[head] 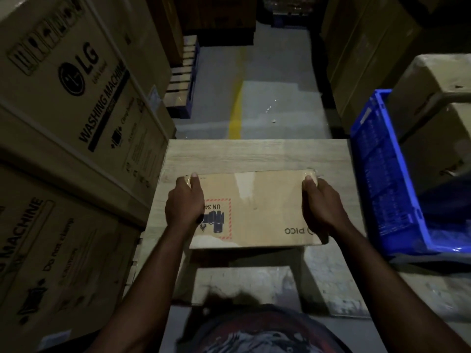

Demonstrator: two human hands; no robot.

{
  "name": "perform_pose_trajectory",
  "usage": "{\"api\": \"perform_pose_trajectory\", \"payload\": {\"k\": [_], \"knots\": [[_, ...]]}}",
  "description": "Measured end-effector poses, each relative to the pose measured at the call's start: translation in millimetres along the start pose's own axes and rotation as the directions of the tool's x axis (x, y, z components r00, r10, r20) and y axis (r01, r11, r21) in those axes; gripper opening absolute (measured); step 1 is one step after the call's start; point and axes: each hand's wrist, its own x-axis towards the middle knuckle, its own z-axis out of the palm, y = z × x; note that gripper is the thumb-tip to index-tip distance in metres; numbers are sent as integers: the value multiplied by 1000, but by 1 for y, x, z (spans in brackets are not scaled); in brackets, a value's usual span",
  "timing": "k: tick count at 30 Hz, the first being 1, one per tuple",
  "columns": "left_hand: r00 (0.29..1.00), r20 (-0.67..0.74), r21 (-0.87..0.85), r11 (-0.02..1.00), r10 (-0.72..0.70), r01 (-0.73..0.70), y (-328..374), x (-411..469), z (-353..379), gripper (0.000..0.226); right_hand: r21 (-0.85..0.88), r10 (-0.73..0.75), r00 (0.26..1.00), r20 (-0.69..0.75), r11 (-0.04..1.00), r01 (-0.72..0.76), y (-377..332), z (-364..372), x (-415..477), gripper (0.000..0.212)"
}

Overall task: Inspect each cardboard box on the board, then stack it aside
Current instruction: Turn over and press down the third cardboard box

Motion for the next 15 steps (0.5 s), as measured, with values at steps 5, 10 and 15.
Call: {"api": "perform_pose_trajectory", "payload": {"k": [5, 10, 15], "knots": [[997, -51, -223, 974, -56, 43, -2, -15, -2, 66, 2, -110, 993, -36, 994, 110, 3, -13, -7, 58], [989, -56, -338, 935, -138, 112, -17, -19, -5, 65, 11, -195, 980, -34, 981, 195, 4, -24, -5, 48], [991, -12, -336, 934, -135, 123, -36, -41, -5, 59, 74, -120, 992, -50, 990, 123, 33, -22, -16, 30]]}}
